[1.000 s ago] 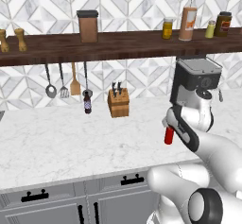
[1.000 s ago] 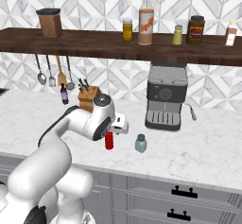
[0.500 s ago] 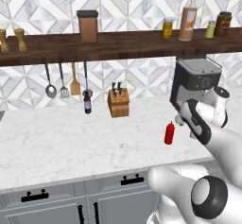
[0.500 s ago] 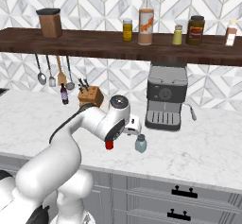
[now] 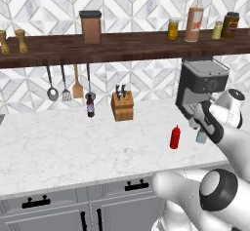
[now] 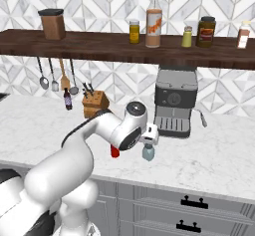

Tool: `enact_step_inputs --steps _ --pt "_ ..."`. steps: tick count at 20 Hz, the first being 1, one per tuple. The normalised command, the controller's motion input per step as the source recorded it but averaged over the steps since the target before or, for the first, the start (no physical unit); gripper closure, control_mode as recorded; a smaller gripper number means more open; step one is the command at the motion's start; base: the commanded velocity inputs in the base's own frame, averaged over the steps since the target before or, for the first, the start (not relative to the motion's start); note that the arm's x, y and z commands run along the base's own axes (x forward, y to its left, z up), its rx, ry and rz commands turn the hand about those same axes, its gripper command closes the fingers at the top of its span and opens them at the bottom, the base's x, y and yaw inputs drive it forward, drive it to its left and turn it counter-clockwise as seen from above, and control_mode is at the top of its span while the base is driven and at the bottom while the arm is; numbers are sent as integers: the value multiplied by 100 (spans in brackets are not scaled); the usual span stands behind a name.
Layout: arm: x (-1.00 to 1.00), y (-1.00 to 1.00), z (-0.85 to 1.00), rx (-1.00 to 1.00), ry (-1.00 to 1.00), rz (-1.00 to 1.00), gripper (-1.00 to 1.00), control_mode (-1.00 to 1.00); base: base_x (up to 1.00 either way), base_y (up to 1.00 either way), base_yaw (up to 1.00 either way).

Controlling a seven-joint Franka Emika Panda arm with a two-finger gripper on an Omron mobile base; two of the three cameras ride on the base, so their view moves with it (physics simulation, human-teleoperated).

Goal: Put the shaker and condiment bottle from the counter next to their counterparts in the cabinet.

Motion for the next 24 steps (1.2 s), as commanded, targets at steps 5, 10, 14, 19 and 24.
enact_step_inputs --steps 5,10,14,19,24 --pt "0 -50 -10 0 4 -7 -100 -100 0 0 0" --pt "0 0 -6 0 0 0 -100 -100 0 0 0" --pt "1 0 -28 0 0 -2 -100 -100 0 0 0" --pt "4 0 -32 0 0 -3 -100 -100 0 0 0" --pt "5 0 -1 0 0 0 -100 -100 0 0 0"
